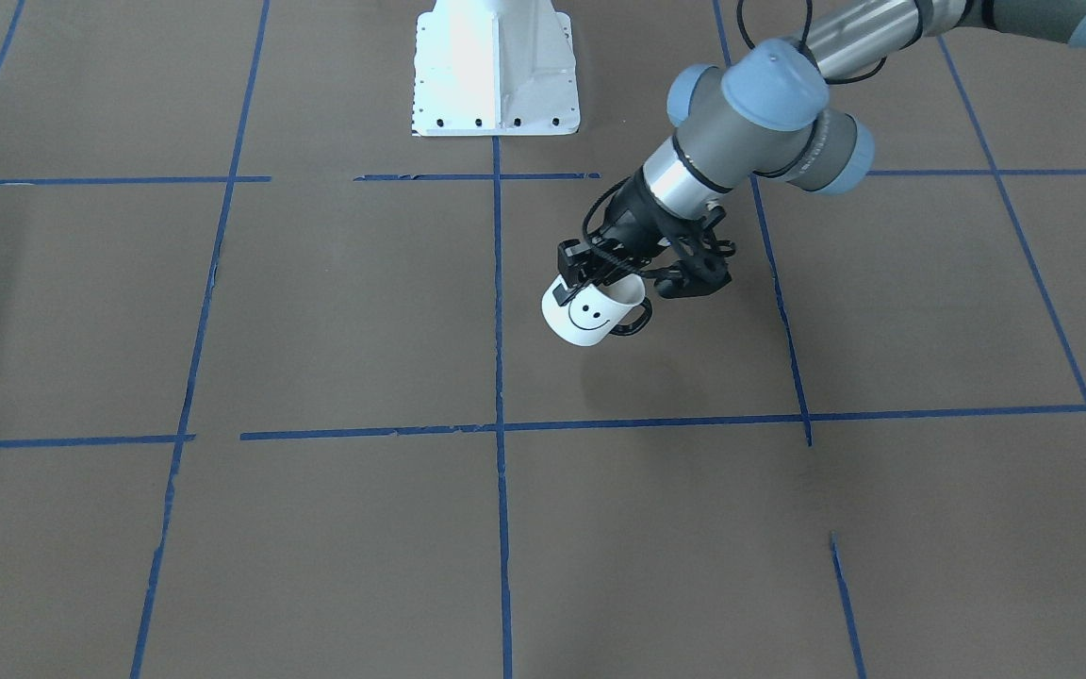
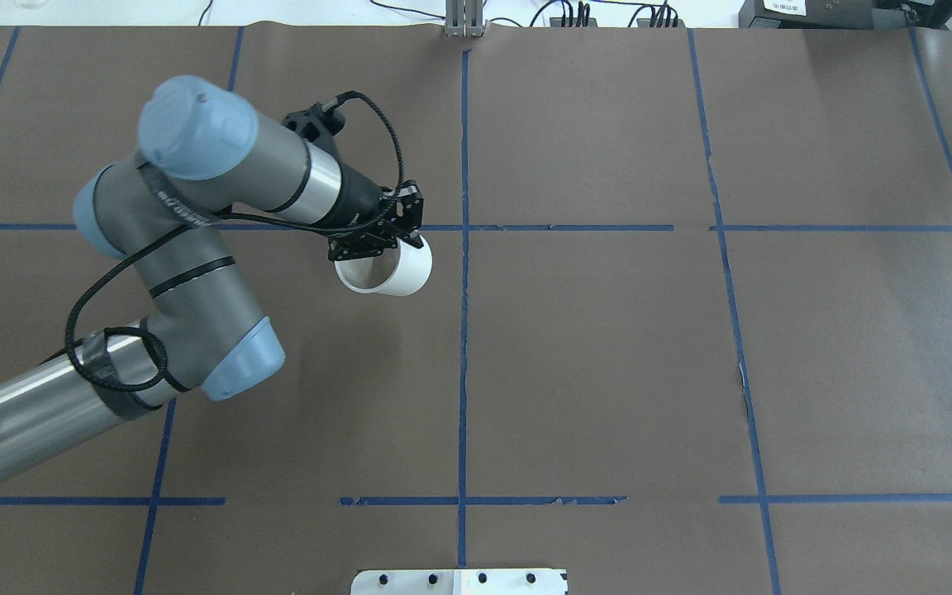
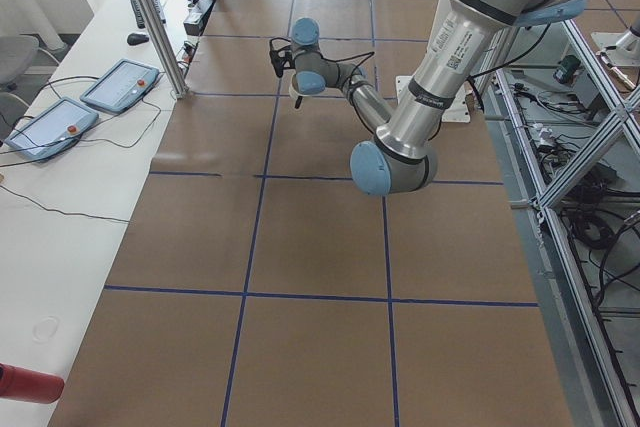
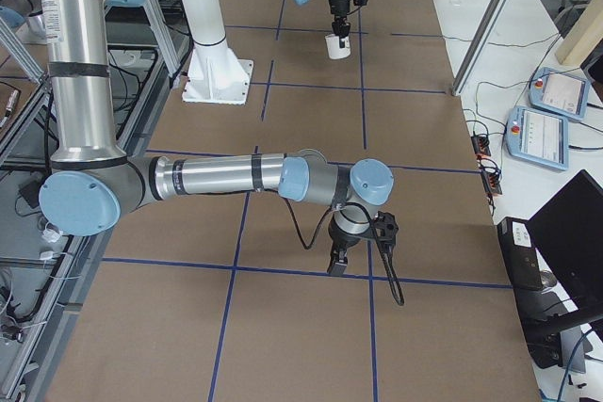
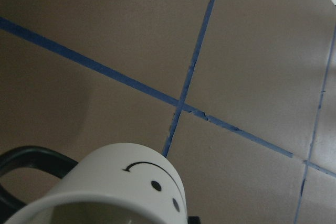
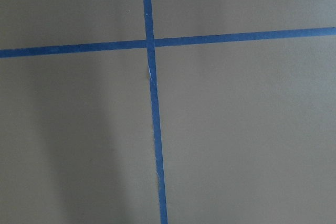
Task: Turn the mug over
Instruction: 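Lift the mug with the left gripper, carry it toward the table center, rotating upright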
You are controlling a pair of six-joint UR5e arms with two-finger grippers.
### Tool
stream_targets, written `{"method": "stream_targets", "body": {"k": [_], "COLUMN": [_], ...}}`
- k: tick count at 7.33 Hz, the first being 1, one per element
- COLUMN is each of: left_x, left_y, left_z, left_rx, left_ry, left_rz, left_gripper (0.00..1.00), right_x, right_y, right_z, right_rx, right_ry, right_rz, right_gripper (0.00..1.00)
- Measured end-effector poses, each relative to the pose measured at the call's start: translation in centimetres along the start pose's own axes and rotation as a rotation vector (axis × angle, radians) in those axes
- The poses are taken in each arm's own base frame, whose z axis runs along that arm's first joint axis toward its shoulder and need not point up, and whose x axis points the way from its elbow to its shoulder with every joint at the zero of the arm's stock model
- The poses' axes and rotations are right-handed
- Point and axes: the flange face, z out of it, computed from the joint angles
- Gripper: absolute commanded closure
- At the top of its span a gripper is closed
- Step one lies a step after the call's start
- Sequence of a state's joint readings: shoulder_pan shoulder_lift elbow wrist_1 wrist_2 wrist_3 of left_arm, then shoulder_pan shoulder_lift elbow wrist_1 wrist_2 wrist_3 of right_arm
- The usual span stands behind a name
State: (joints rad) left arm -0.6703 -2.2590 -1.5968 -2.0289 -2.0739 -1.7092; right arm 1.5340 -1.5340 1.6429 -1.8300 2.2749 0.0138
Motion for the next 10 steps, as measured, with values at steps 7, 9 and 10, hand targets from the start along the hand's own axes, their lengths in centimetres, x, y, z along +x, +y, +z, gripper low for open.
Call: {"method": "stream_targets", "body": {"k": [7, 9, 10], "left_x": [6.5, 8.0, 9.1], "left_y": [7.1, 6.6, 5.7], "left_z": [13.1, 10.0, 6.3], "left_rx": [-0.073, -0.064, -0.048], "left_ry": [-0.382, -0.332, -0.294], "left_rz": [-0.061, -0.052, -0.034], "left_gripper": [0.00, 0.00, 0.00], "right_x": [0.0, 0.0, 0.0], "right_y": [0.0, 0.0, 0.0], "right_z": [0.0, 0.0, 0.0], "right_rx": [0.000, 0.000, 0.000], "right_ry": [0.000, 0.000, 0.000], "right_rz": [0.000, 0.000, 0.000], "right_gripper": [0.00, 0.00, 0.00]}}
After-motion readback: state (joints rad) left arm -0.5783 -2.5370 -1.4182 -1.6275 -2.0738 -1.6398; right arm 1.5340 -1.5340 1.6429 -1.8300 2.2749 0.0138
